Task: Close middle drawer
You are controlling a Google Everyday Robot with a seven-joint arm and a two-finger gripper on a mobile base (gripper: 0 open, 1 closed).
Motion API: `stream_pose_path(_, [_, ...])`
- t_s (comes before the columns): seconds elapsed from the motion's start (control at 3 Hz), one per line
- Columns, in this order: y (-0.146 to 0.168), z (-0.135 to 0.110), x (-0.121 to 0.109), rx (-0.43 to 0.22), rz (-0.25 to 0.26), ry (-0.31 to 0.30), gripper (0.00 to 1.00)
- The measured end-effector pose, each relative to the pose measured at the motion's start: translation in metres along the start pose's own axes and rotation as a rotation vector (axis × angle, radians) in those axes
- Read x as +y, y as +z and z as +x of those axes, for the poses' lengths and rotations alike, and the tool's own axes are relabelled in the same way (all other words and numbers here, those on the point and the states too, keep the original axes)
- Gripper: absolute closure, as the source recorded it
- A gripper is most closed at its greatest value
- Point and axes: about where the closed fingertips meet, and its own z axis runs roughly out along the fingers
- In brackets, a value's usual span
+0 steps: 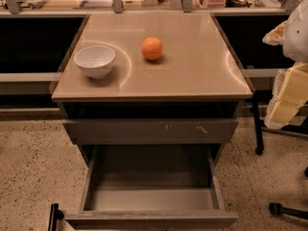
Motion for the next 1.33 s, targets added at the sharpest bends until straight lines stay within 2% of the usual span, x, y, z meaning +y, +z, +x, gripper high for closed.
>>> stream_pose_path(0.33, [0.0,0.0,0.0,0.0,0.0,0.0,0.0])
stream_pose_path(0.67, [0.011,0.003,0.004,-0.03,-0.001,0.005,0.0])
stream_pose_path(1.0, [0.045,0.006,0.032,-0.134,-0.028,0.001,0.0])
stream_pose_path(1.33, [0.124,0.023,0.073,-0.305,-0.108,0.042,0.0])
